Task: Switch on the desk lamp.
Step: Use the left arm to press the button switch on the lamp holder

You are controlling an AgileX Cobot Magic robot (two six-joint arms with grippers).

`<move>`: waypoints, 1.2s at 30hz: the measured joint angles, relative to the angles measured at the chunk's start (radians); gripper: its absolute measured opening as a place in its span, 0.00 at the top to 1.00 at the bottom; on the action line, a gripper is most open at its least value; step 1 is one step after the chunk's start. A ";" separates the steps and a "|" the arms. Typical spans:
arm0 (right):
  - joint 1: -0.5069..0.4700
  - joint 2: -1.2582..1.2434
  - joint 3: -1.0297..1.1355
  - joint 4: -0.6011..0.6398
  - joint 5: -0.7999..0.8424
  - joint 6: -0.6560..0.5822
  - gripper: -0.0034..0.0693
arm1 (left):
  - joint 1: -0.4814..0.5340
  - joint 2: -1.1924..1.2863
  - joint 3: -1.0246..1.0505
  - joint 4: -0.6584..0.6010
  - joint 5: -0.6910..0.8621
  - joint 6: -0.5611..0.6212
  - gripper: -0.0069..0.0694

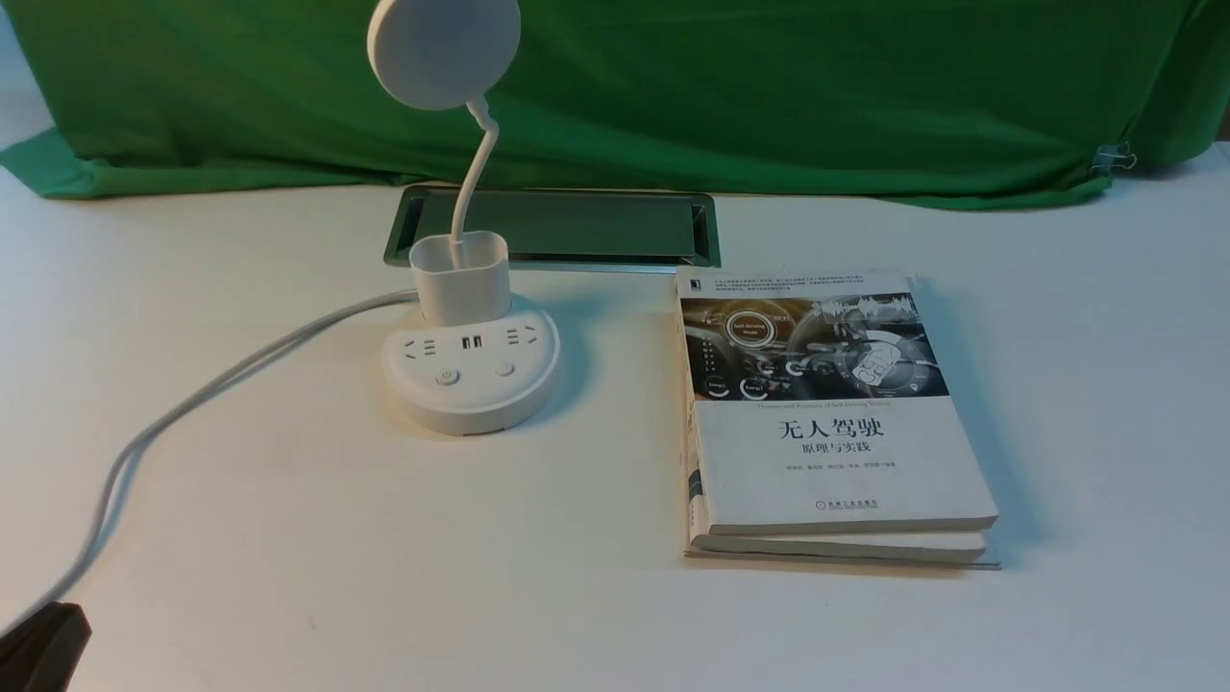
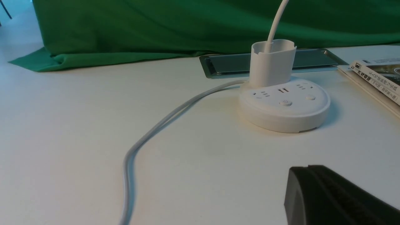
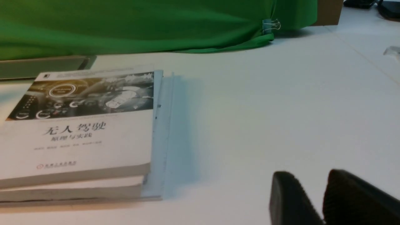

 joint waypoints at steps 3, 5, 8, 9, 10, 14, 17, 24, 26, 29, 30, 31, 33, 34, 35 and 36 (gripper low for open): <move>0.000 0.000 0.000 0.000 0.001 0.000 0.63 | 0.000 0.000 0.000 0.000 0.000 0.000 0.91; 0.000 0.000 0.000 0.000 0.001 0.000 0.63 | 0.000 0.000 0.000 0.000 0.000 0.000 0.91; 0.000 0.000 0.000 0.000 0.001 0.000 0.63 | 0.000 0.000 0.000 0.000 0.000 0.000 0.91; 0.000 0.000 0.000 0.000 0.001 0.000 0.63 | 0.000 0.000 0.000 0.000 0.000 0.000 0.91; 0.000 0.000 0.000 0.000 0.001 0.000 0.63 | 0.000 0.000 0.000 0.000 0.000 0.000 0.91; 0.000 0.000 0.000 0.000 0.001 0.000 0.63 | 0.000 0.000 0.000 0.000 0.000 0.000 0.91; 0.000 0.000 0.000 0.000 0.001 0.000 0.63 | 0.000 0.000 0.000 0.000 0.000 0.000 0.91; 0.000 0.000 0.000 0.000 0.001 0.000 0.63 | 0.000 0.000 0.000 0.011 -0.060 0.000 0.91; 0.000 0.000 0.000 0.000 0.001 0.000 0.63 | 0.000 0.000 0.000 0.015 -0.209 0.000 0.91; 0.000 0.000 0.000 0.000 0.001 0.000 0.63 | 0.000 0.000 0.000 0.018 -0.414 0.000 0.91; 0.000 0.000 0.000 0.000 0.001 0.000 0.63 | 0.000 0.000 0.000 0.020 -0.495 0.000 0.91; 0.000 0.000 0.000 0.000 0.002 0.000 0.63 | 0.000 0.000 0.000 0.025 -0.588 0.000 0.91; 0.000 0.000 0.000 0.000 0.001 0.000 0.63 | 0.000 0.000 0.000 0.033 -0.731 0.000 0.91; 0.000 0.000 0.000 0.000 0.001 0.000 0.63 | 0.000 0.000 0.000 0.034 -0.731 0.000 0.91; 0.000 0.000 0.000 0.000 0.001 0.000 0.63 | 0.000 0.000 0.000 0.036 -0.842 0.000 0.91; 0.000 0.000 0.000 0.000 0.001 0.000 0.63 | 0.000 0.000 0.000 0.036 -0.899 -0.005 0.91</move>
